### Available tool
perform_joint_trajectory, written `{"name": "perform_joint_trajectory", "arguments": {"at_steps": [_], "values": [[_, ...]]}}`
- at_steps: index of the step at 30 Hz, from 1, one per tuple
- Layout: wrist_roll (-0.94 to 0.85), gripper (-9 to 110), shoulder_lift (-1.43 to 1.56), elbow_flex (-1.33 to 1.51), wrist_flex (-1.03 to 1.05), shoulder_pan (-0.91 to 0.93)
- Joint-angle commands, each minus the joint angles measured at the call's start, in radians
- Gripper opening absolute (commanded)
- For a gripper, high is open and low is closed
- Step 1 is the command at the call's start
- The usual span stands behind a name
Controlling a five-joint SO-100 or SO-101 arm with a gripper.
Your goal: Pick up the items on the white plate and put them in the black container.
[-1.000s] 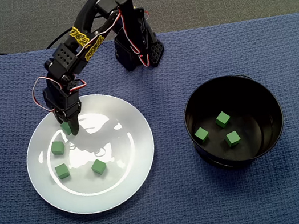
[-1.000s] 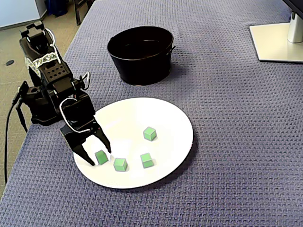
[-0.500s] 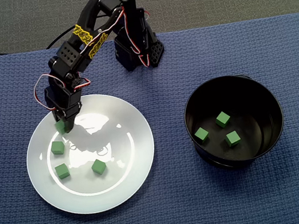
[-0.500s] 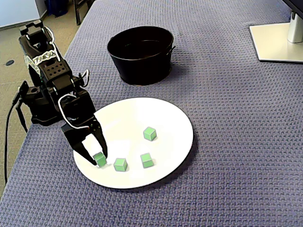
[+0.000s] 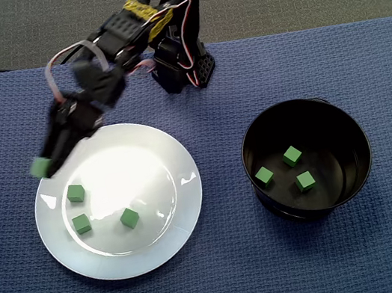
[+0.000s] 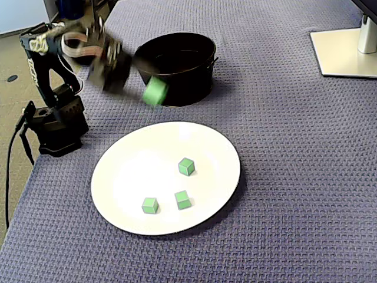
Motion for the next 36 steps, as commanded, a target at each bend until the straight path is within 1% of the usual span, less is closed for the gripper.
{"name": "perform_joint_trajectory", "arguments": {"at_steps": [1,3,6,8,11,13,15,17,20,25,26,27,28,29,30,32,34,36], "values": [[0.268,0,0.1,-0.207,0.192,-0.212],[0.374,0,0.101,-0.25,0.345,-0.334],[0.508,0,0.063,-0.333,0.666,-0.531],[0.551,0,0.06,-0.295,0.793,-0.684],[0.575,0,0.055,-0.183,0.879,-0.93],[0.569,0,0.032,-0.115,0.885,-1.052],[0.549,0,-0.003,-0.069,0.881,-1.131],[0.551,0,-0.046,-0.026,0.831,-1.158],[0.586,0,-0.127,-0.002,0.749,-1.141],[0.578,0,-0.21,0.058,0.667,-1.135],[0.572,11,-0.212,0.075,0.652,-1.131],[0.572,26,-0.213,0.084,0.647,-1.124],[0.578,38,-0.212,0.089,0.652,-1.115],[0.583,45,-0.204,0.086,0.663,-1.103],[0.583,48,-0.19,0.075,0.683,-1.088],[0.549,50,-0.124,0.043,0.738,-1.055],[0.465,51,-0.028,-0.021,0.834,-1.029],[0.354,48,0.035,-0.129,0.962,-0.988]]}}
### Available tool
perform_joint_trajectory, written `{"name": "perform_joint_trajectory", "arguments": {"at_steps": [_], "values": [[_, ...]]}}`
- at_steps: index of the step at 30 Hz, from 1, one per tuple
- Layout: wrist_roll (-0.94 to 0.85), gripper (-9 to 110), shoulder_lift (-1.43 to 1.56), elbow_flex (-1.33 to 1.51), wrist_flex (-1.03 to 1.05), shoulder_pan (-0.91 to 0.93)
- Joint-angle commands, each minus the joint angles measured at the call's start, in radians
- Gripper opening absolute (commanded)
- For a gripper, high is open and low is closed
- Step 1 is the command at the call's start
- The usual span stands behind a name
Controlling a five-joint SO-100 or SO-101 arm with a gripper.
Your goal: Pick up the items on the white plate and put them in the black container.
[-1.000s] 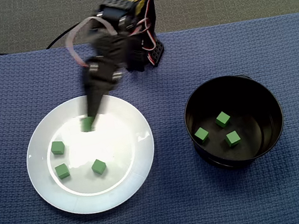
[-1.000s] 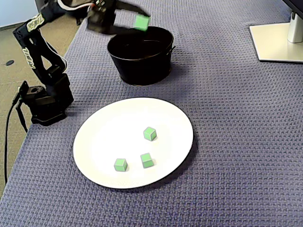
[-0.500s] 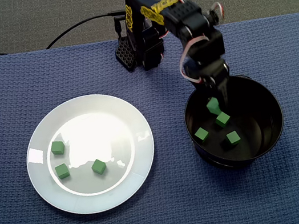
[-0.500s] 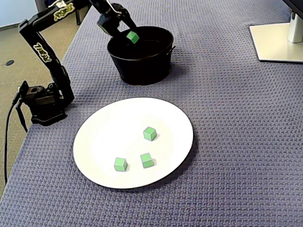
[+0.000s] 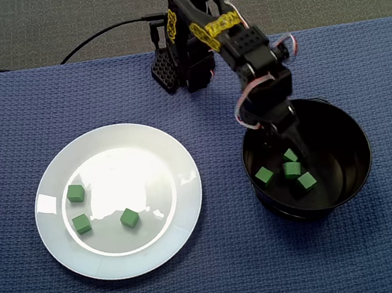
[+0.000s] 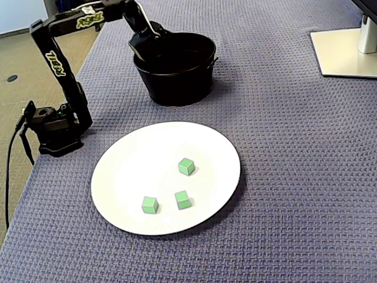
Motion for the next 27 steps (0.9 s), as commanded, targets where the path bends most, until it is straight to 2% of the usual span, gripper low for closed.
{"name": "perform_joint_trajectory", "arguments": {"at_steps": [1,4,6,8,11,13,15,21,27], "values": [[-0.207,47,0.16,-0.23,0.227,0.103],[-0.414,45,0.158,-0.422,0.394,0.247],[-0.597,42,0.141,-0.491,0.43,0.379],[-0.726,42,0.117,-0.497,0.36,0.538],[-0.864,42,0.077,-0.39,0.106,0.75],[-0.914,43,0.014,-0.351,-0.029,0.85],[-0.959,43,-0.08,-0.359,-0.044,0.914],[-0.974,42,-0.4,-0.518,0.16,0.986],[-0.994,42,-0.581,-0.572,0.17,1.005]]}}
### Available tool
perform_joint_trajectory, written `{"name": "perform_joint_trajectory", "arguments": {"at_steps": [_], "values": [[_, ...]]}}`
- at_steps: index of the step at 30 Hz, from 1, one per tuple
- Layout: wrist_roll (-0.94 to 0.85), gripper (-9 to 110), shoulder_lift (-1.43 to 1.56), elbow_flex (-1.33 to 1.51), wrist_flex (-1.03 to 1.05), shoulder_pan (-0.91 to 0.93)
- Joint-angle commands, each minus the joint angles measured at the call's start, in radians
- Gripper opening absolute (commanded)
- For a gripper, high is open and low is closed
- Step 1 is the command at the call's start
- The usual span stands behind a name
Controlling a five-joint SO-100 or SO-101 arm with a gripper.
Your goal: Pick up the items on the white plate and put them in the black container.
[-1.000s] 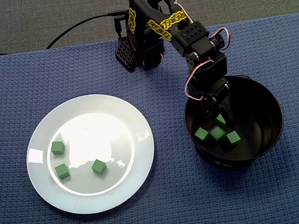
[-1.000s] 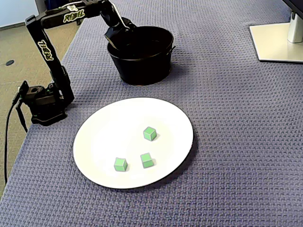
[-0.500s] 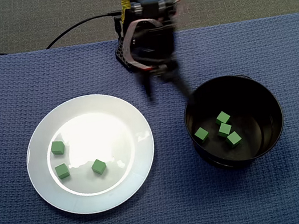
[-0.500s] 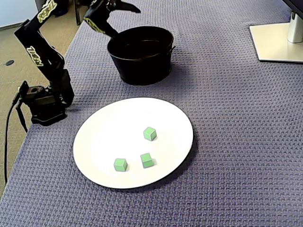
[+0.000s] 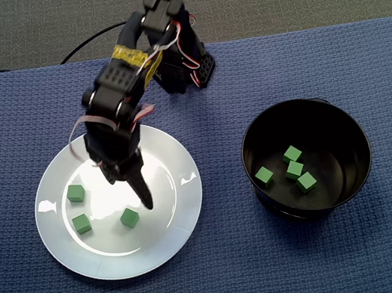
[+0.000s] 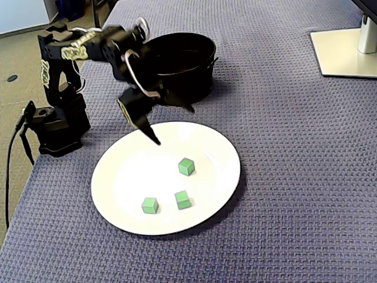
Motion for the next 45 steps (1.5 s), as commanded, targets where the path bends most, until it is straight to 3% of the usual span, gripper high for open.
{"name": "perform_joint_trajectory", "arguments": {"at_steps": [1,16,29,36,41,45], "values": [[-0.041,42,-0.078,-0.081,0.009,0.02],[-0.221,34,-0.308,-0.242,-0.037,0.032],[-0.227,33,-0.437,-0.308,-0.069,0.011],[-0.224,21,-0.476,-0.334,-0.071,0.009],[-0.224,2,-0.494,-0.348,-0.069,0.014],[-0.218,0,-0.505,-0.364,-0.041,0.015]]}}
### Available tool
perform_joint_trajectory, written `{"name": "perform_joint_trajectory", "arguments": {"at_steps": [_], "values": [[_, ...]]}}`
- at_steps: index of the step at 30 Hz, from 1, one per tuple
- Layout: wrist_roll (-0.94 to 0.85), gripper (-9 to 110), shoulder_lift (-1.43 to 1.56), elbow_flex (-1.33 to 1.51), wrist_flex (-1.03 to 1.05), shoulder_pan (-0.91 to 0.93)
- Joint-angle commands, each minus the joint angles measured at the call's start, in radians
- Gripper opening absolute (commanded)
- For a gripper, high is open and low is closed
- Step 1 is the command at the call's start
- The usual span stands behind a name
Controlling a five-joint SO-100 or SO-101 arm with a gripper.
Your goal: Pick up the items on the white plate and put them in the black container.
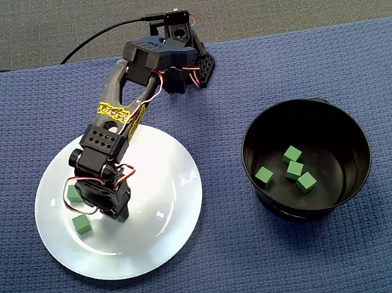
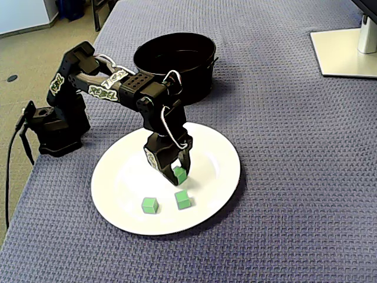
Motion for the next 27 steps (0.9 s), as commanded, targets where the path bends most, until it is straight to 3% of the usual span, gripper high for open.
{"name": "perform_joint_trajectory", "arguments": {"at_steps": [1,8,14,19,27], "values": [[0.0,0,-0.002,-0.035,0.025,-0.006],[0.107,0,0.038,-0.071,0.044,0.003],[0.318,0,0.241,-0.23,0.086,0.084],[0.595,0,0.534,-0.25,-0.055,0.133],[0.77,0,1.003,-0.097,-0.232,-0.129]]}}
